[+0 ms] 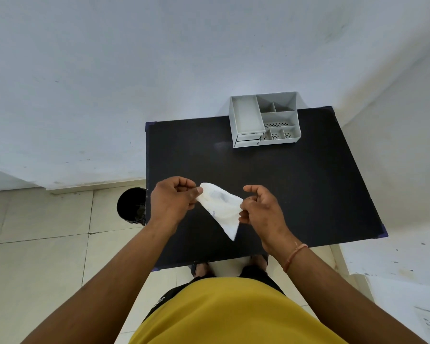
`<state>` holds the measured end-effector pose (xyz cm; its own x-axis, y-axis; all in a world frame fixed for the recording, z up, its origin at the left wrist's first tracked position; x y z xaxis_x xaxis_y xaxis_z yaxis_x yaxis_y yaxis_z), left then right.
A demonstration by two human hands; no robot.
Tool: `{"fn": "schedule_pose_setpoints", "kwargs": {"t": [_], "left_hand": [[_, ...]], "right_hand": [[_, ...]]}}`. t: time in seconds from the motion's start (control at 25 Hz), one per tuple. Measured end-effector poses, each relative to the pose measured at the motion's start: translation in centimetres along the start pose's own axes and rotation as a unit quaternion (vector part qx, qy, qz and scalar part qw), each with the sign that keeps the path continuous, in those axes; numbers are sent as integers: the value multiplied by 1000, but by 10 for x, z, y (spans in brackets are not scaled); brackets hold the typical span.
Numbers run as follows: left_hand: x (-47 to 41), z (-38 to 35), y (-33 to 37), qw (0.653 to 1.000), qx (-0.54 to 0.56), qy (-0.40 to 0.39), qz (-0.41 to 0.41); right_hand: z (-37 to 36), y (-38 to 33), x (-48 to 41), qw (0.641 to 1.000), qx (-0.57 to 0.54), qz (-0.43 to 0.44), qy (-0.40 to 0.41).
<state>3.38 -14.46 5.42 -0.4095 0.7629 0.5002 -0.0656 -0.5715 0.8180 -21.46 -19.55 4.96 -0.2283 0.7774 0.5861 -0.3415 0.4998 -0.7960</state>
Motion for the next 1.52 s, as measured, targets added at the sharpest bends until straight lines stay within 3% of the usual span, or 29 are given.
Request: {"fn": "schedule_pose_setpoints", "kwargs": {"t": [0.12, 0.24, 0.32, 0.44, 0.56, 0.76, 0.92, 1.08, 1.24, 1.52], "left_hand": [[5, -2, 12, 996, 84, -21, -16], [11, -5, 26, 993, 102, -45, -35], [12, -7, 30, 992, 111, -50, -37], [12, -6, 32, 990, 119, -58, -36], [14, -6, 30, 991, 106, -74, -34], [17, -15, 23, 993, 71, -88, -16], [27, -32, 23, 993, 3, -111, -48], [27, -32, 26, 994, 33, -97, -45], [24, -27, 27, 992, 85, -92, -22], [16, -27, 41, 986, 134, -93, -38]], "right_hand": [[4, 2, 3, 995, 95, -3, 11], [-5, -28, 15, 948, 270, 159, 56], [-21, -47, 23, 916, 298, 262, 57], [-43, -60, 25, 895, 324, 305, 25], [-53, -51, 8, 934, 292, 202, -31], [-50, -27, -8, 969, 234, 64, -44], [-66, -19, -6, 979, 156, 9, -128], [-68, -5, -14, 981, 77, -56, -168], [-63, -5, -20, 983, 10, -47, -179], [-47, -24, -31, 981, 189, 3, -43]]}}
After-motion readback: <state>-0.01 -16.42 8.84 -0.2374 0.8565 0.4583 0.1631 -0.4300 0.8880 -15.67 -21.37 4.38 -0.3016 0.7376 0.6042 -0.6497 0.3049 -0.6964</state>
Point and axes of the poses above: each hand's wrist, its own x-axis away from the middle knuckle, its own z-axis out of the back of the hand, y = z × x, the point moved 8 cm from there along -x, towards the middle knuckle, and after that the axes turned 8 degrees about -y, right-handed, at the moved point
